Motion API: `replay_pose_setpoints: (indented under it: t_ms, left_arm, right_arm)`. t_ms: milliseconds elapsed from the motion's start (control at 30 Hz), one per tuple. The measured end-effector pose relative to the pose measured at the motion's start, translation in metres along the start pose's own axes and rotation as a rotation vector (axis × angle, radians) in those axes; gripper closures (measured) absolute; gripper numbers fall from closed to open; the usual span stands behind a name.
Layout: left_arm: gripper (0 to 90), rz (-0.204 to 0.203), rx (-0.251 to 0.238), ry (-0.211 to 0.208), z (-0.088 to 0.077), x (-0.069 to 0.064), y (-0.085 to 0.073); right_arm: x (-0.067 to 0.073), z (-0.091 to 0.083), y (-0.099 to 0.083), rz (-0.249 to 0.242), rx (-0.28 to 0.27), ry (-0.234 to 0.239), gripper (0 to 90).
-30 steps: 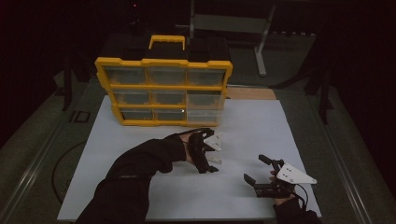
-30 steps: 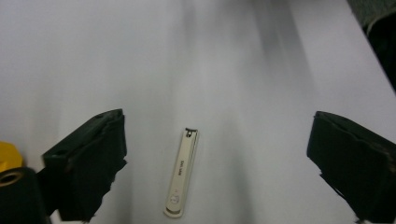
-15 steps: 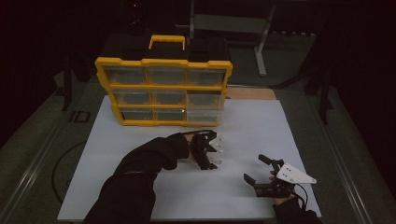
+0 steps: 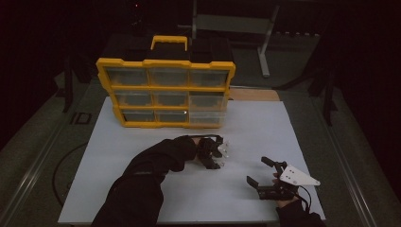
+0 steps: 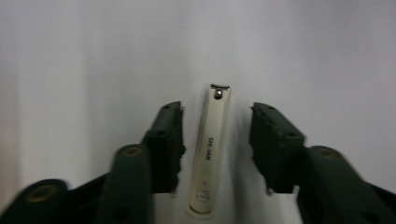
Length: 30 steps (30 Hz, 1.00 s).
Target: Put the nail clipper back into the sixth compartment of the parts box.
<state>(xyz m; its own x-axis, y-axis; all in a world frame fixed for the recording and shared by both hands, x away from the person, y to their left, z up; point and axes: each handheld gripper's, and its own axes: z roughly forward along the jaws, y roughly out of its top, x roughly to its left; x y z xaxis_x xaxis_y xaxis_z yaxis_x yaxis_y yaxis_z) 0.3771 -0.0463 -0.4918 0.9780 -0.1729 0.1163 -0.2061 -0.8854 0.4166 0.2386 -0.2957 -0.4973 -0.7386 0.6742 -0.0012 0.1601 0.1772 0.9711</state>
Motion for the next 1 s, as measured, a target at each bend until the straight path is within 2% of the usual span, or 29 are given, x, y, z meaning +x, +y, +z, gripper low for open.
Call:
replay_pose_setpoints:
  t_ms: [200,233,367,467,667,733,800,900,933,1000]
  left_arm:
    - [64.6,0.015,0.024,-0.025,0.004,0.002,0.004]
    - [66.1,0.028,0.036,-0.035,0.005,0.002,0.005]
    - [75.4,0.036,0.064,-0.075,0.006,0.003,0.009]
    - [77.4,0.034,0.072,-0.093,0.007,0.006,0.01]
    - [78.2,0.035,0.068,-0.098,0.006,0.007,0.009]
    - [78.2,-0.001,0.063,-0.1,0.003,0.005,0.009]
    - [78.2,-0.023,0.066,-0.088,-0.001,0.005,0.009]
    - [78.2,-0.056,0.04,-0.091,-0.01,0.002,0.009]
    - [78.2,-0.047,0.033,-0.086,-0.013,0.001,0.009]
    - [78.2,-0.081,0.038,-0.09,-0.019,0.0,0.011]
  right_arm:
    - [0.0,0.0,0.0,0.004,0.003,0.002,9.2]
    - [0.0,0.0,0.0,0.005,0.003,0.001,9.2]
    - [0.0,0.001,0.0,0.002,0.004,0.003,9.2]
    - [0.0,0.001,0.0,0.003,0.003,0.003,9.2]
    - [0.0,0.001,0.0,0.003,0.002,0.005,9.2]
    - [0.0,0.0,0.0,0.006,0.002,0.003,9.2]
    - [-0.001,0.0,0.0,0.003,-0.001,0.002,9.2]
    - [-0.001,0.0,0.0,0.004,-0.002,0.0,9.2]
    - [-0.001,0.0,0.0,0.004,-0.003,-0.001,9.2]
    - [-0.001,0.0,0.0,0.004,-0.002,-0.002,9.2]
